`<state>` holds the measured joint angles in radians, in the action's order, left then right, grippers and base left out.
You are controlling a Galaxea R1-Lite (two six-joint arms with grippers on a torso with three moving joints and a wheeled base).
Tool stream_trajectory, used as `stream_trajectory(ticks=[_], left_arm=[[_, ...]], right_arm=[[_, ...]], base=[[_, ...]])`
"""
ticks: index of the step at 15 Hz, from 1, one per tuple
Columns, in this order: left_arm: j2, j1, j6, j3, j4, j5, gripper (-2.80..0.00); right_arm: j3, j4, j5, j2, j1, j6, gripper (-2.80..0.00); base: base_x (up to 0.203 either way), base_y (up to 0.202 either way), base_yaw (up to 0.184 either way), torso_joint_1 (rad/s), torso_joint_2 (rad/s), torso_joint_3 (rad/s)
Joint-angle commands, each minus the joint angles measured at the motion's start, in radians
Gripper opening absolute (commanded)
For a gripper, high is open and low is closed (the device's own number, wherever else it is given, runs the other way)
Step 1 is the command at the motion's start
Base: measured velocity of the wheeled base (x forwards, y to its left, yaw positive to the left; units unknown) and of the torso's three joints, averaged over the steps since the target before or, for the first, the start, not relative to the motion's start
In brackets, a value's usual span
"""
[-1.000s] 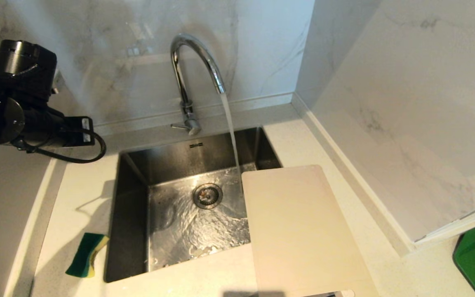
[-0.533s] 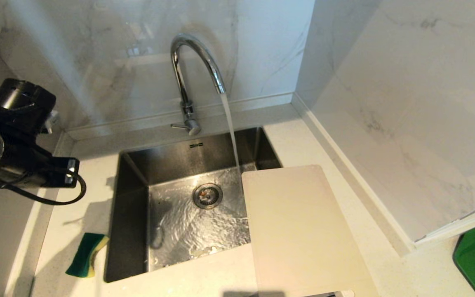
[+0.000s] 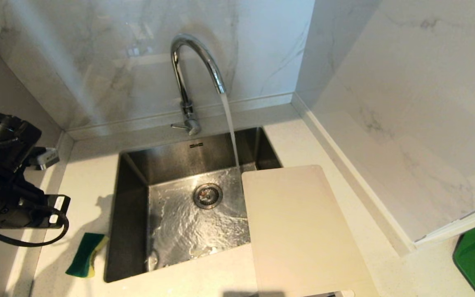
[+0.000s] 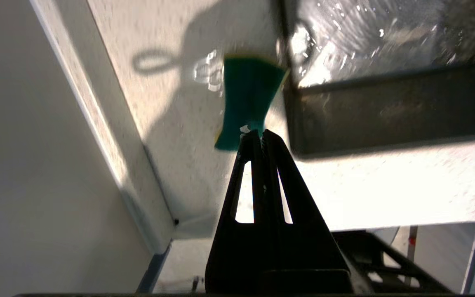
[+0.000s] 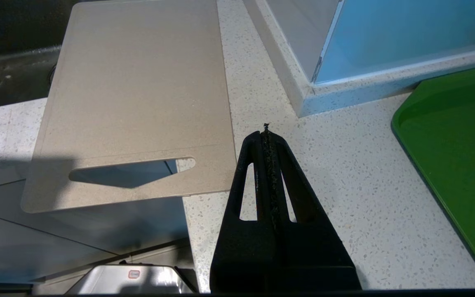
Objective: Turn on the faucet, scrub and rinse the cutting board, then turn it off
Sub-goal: Pick up the cleaning cloth
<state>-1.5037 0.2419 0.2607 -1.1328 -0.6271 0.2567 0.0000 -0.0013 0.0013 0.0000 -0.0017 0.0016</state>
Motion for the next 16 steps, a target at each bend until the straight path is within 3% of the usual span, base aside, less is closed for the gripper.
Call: stream_trajectory(ticks=[1,4,8,15,16], left_arm=[[0.007,-0.001,0.022,0.083,0.000,-0.015,-2.80],[0.008,-0.024,0.078,0.124,0.003,-0.087,-2.80],[0.011,-0.049,0.078,0.179,0.032,-0.089,-2.80],[-0.078,-0.092,0.053,0.255,0.206,-0.092,-2.80],[-0.095,-0.095,0.055,0.254,0.218,-0.093,0.00]], right_arm=[[0.000,0.000,0.000,0.000,0.000,0.000,-2.80],[0.000,0.000,0.000,0.000,0.000,0.000,-2.80],[0.000,0.000,0.000,0.000,0.000,0.000,-2.80],[0.000,0.000,0.000,0.000,0.000,0.000,-2.80],[0.000,0.000,0.000,0.000,0.000,0.000,-2.80]], base=[[0.000,0.000,0.000,0.000,0.00,0.000],[0.000,0.000,0.000,0.000,0.00,0.000],[0.000,0.000,0.000,0.000,0.00,0.000],[0.000,0.000,0.000,0.000,0.00,0.000],[0.000,0.000,0.000,0.000,0.00,0.000]])
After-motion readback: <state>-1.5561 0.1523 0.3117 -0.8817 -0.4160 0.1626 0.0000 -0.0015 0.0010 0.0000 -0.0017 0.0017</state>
